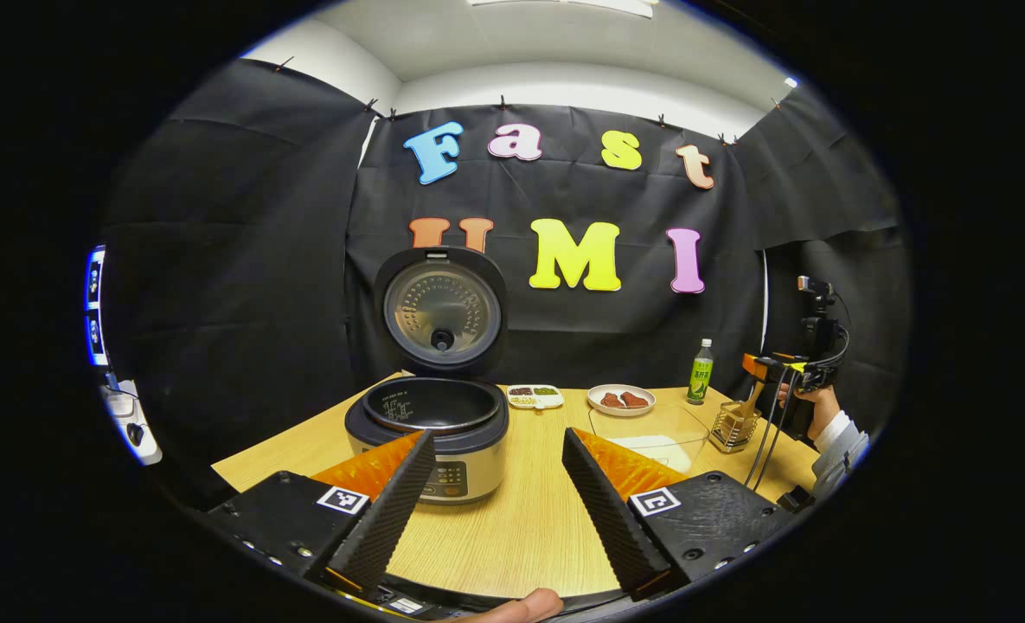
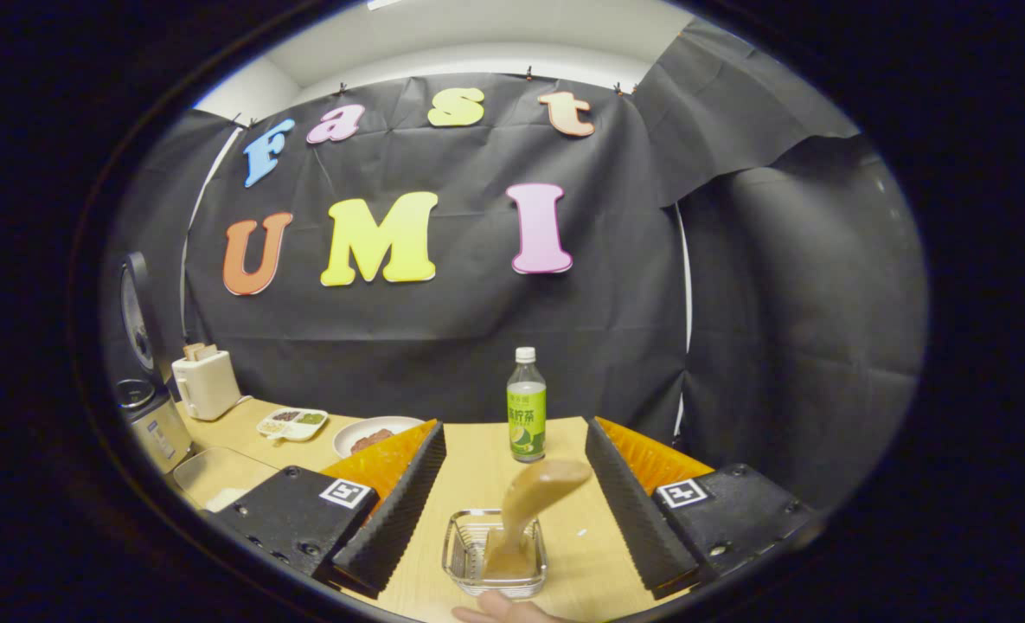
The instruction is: Close the left gripper, press the button to open the rice cooker; take a wooden spoon from the chopstick holder with the right hand, scoop a spoonful of rice and pour it into the rice cooker, then put the wooden spoon back into the chopstick holder.
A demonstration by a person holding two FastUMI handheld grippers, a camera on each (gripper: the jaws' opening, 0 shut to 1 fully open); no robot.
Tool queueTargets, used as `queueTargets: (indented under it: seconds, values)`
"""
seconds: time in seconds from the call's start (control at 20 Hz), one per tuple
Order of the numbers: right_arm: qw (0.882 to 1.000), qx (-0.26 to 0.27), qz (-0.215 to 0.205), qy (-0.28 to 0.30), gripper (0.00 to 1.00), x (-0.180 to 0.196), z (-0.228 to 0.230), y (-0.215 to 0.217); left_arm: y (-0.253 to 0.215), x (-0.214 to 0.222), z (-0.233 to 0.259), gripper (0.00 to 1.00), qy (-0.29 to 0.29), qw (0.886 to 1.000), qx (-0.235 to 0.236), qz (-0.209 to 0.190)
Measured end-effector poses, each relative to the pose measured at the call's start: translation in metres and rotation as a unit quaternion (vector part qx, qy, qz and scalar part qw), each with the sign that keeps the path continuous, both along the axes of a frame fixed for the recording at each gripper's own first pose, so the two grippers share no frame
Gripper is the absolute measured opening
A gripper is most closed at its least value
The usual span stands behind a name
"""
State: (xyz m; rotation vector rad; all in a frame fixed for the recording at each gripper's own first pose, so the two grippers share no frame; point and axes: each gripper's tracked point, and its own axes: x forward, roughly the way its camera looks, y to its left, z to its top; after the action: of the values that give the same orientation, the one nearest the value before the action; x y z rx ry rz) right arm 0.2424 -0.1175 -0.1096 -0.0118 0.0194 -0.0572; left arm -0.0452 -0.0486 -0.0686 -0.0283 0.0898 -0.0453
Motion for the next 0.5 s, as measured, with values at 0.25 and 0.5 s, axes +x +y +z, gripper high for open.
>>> queueTargets:
  seconds: [0.25,0.5]
  values:
    - [1.0,-0.005,-0.01,-0.014,1.0,-0.033,0.03,-0.001,0.015,0.018,0.029,0.94,-0.013,1.0,0.001,0.011]
    - [1.0,0.016,-0.014,-0.018,1.0,-0.075,0.047,0.003,0.034,0.042,0.067,0.94,-0.033,0.999,0.002,0.025]
